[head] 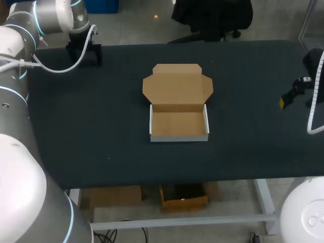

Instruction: Assemble the packaging by folding the flat box into shape, placing the metal phone stand inside, and closing the box properly

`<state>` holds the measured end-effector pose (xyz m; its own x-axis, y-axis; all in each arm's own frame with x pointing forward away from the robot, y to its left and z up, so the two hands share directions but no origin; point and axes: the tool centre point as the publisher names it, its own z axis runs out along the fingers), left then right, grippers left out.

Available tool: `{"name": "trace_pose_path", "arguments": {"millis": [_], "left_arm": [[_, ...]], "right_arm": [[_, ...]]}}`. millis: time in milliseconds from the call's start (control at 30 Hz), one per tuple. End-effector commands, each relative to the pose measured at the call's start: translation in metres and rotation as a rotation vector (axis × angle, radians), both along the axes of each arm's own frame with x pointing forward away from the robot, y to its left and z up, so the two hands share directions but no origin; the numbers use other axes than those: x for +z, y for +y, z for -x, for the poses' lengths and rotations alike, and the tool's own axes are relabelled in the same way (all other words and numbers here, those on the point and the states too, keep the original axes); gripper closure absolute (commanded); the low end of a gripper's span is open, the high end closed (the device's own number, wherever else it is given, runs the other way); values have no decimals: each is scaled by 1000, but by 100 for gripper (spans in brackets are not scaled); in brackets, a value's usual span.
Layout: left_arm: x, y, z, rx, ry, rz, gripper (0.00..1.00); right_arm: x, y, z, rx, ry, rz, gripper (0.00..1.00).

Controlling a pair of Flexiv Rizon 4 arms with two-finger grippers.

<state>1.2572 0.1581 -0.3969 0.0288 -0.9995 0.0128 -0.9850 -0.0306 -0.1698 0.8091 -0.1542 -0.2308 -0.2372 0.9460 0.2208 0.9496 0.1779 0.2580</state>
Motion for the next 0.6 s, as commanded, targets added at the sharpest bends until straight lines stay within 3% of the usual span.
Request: {"name": "trace_pose_path", "arguments": {"millis": [33,367,600], "left_arm": [[-5,0,-13,0,114,1,6],[-5,0,-17,0,115,-3,7],[-5,1,-18,3,118,-4,13]], "right_arm": [[1,0,0,2,4,0,0],[1,0,0,2,4,0,0],[1,0,0,2,4,0,0]]}}
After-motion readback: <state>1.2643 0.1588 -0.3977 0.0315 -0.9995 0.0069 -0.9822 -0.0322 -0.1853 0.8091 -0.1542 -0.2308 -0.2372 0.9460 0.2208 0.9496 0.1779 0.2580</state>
